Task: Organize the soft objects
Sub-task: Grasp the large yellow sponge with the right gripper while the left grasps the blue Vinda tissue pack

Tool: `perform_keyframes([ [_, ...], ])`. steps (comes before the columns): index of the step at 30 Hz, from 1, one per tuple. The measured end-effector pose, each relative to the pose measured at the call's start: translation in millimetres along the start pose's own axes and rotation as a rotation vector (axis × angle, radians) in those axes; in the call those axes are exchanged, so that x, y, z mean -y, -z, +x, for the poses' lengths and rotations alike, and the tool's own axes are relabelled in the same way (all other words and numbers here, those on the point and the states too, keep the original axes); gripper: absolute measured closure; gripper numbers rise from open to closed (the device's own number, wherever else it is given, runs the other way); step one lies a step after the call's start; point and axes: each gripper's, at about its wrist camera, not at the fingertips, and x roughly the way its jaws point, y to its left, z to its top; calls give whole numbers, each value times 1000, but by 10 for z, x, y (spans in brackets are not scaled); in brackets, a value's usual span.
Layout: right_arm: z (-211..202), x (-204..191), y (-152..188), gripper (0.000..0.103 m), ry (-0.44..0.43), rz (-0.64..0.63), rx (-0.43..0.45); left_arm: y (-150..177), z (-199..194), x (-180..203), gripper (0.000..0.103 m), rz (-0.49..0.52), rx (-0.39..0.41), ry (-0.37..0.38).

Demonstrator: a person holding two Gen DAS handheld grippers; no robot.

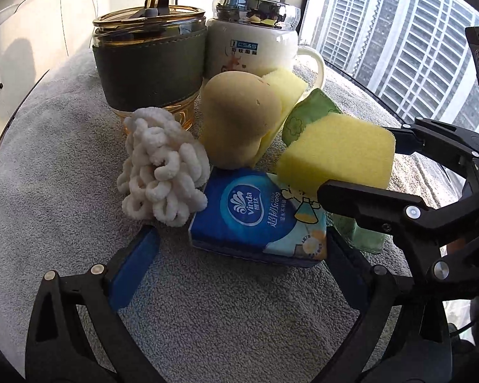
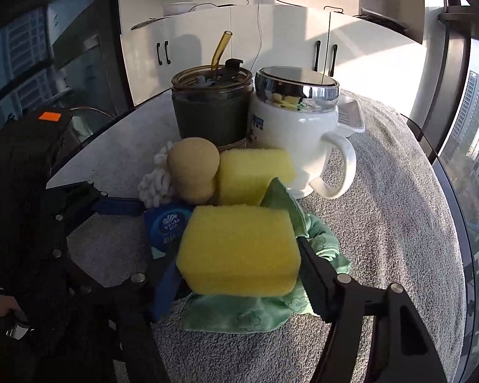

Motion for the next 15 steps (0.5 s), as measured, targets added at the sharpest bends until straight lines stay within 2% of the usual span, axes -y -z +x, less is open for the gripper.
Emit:
perform_keyframes([
  [1,-9,10,4,36,-5,2,2,-11,1,-20,20,1,6,-4],
  [3,-28,28,6,37,-13,5,5,-35,-20,-62,26,10,13,-13],
  [15,-73,-32,5,40,-12,-16,11,87,-237,-208,29,-30,64,25],
])
